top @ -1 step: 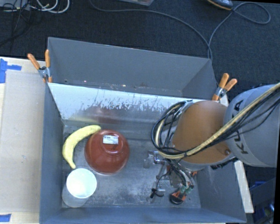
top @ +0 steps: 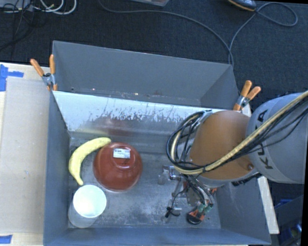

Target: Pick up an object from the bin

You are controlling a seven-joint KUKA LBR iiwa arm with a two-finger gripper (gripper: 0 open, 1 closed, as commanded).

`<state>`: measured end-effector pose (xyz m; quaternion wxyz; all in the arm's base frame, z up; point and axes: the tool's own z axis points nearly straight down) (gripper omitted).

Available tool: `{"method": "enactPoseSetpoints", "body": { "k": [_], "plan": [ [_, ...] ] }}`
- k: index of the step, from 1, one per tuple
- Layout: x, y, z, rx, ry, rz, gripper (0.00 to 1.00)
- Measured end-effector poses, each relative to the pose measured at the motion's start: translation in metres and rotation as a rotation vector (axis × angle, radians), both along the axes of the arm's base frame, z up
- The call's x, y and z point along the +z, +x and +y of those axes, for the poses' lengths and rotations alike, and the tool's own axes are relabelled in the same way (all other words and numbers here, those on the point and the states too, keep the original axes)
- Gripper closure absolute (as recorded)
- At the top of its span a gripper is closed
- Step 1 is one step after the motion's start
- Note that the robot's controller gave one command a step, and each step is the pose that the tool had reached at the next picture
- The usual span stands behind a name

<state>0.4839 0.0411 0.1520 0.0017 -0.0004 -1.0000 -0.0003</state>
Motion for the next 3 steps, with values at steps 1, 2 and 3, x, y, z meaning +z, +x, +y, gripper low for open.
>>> {"method": "enactPoseSetpoints", "body": {
  "k": [1,2,3],
  "plan": [
    [0.058,0.007,0.016,0.036,-0.001,0.005,0.0],
    [0.076,0.02,0.012,0.049,0.003,-0.012,0.0],
    [0.07,0.032,-0.003,0.101,0.001,0.013,0.0]
  ]
}}
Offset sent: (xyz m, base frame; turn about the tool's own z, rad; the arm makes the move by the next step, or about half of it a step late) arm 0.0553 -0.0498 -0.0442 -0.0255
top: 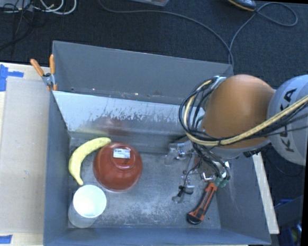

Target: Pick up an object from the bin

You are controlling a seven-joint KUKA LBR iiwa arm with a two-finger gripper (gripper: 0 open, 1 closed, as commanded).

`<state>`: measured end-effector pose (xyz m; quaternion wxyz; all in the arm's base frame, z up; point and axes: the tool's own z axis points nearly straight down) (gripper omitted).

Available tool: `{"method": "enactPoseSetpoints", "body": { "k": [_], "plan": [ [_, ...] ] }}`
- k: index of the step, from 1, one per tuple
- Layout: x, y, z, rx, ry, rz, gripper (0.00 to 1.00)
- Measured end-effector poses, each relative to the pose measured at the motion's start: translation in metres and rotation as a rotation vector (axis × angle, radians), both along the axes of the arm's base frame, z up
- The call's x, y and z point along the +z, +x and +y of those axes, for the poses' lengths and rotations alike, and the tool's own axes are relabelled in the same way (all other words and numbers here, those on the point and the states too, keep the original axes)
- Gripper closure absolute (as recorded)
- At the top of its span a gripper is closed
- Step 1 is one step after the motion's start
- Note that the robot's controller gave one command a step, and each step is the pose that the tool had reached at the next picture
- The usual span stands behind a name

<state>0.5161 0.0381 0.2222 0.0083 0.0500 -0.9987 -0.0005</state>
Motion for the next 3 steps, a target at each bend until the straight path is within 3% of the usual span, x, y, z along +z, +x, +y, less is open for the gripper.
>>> {"method": "enactPoseSetpoints", "body": {
  "k": [1,2,3],
  "plan": [
    [-0.037,-0.019,-0.003,0.023,0.001,-0.022,0.0],
    [-0.029,-0.035,-0.067,0.027,0.002,-0.022,0.0],
    [-0.094,-0.032,-0.09,0.069,0.003,-0.016,0.0]
  ]
}}
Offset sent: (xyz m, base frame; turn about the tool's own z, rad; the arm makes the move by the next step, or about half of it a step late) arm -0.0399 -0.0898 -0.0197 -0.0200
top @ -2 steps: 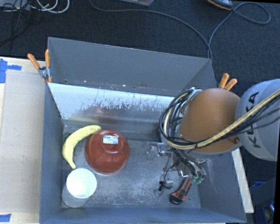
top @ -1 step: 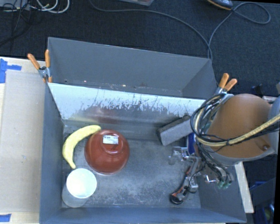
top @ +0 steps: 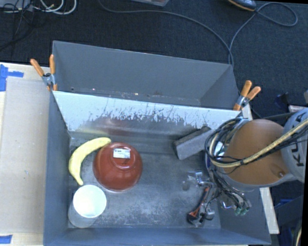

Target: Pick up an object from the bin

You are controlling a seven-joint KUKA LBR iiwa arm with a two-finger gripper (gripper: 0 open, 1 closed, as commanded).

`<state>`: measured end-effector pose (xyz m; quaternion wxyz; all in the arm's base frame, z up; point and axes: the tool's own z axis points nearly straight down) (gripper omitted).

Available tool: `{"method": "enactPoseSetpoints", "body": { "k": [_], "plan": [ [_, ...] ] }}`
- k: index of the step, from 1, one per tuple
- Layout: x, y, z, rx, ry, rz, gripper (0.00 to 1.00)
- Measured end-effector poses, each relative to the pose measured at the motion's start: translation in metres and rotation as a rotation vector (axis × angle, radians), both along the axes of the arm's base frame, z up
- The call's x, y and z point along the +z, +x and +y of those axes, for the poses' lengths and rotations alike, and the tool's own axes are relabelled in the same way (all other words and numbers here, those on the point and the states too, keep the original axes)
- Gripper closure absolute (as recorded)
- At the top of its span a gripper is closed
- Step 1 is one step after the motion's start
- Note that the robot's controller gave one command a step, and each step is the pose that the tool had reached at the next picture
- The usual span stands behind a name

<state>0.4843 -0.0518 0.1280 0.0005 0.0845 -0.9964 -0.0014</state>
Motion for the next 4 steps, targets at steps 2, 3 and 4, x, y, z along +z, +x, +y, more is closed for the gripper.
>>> {"method": "enactPoseSetpoints", "body": {
  "k": [2,3,4],
  "plan": [
    [-0.028,-0.003,-0.031,-0.026,0.0,-0.003,0.0],
    [-0.043,0.003,-0.033,-0.04,0.0,0.0,0.0],
    [-0.033,0.004,-0.033,-0.045,0.0,-0.002,0.0]
  ]
}}
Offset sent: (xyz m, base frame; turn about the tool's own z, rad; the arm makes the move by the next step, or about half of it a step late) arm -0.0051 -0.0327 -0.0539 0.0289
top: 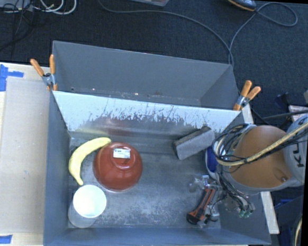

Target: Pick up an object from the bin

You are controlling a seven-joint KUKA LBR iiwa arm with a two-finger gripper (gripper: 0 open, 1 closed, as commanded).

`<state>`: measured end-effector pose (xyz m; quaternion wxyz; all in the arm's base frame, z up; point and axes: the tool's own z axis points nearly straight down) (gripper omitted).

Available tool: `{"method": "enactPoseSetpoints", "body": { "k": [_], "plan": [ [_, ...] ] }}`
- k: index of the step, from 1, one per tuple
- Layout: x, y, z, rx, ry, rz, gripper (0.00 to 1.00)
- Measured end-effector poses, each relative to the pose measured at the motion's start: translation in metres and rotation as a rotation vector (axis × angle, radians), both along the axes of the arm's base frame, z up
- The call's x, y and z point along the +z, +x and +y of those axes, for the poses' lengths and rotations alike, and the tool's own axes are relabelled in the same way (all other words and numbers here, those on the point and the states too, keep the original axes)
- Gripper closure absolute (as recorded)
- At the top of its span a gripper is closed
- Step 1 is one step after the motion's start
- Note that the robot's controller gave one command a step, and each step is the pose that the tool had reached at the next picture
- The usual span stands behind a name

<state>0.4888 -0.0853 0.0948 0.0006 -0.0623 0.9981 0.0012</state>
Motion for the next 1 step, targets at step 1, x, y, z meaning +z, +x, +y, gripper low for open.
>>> {"method": "enactPoseSetpoints", "body": {
  "k": [1],
  "plan": [
    [-0.011,0.0012,-0.0043,-0.01,0.001,0.0,0.0]
  ]
}}
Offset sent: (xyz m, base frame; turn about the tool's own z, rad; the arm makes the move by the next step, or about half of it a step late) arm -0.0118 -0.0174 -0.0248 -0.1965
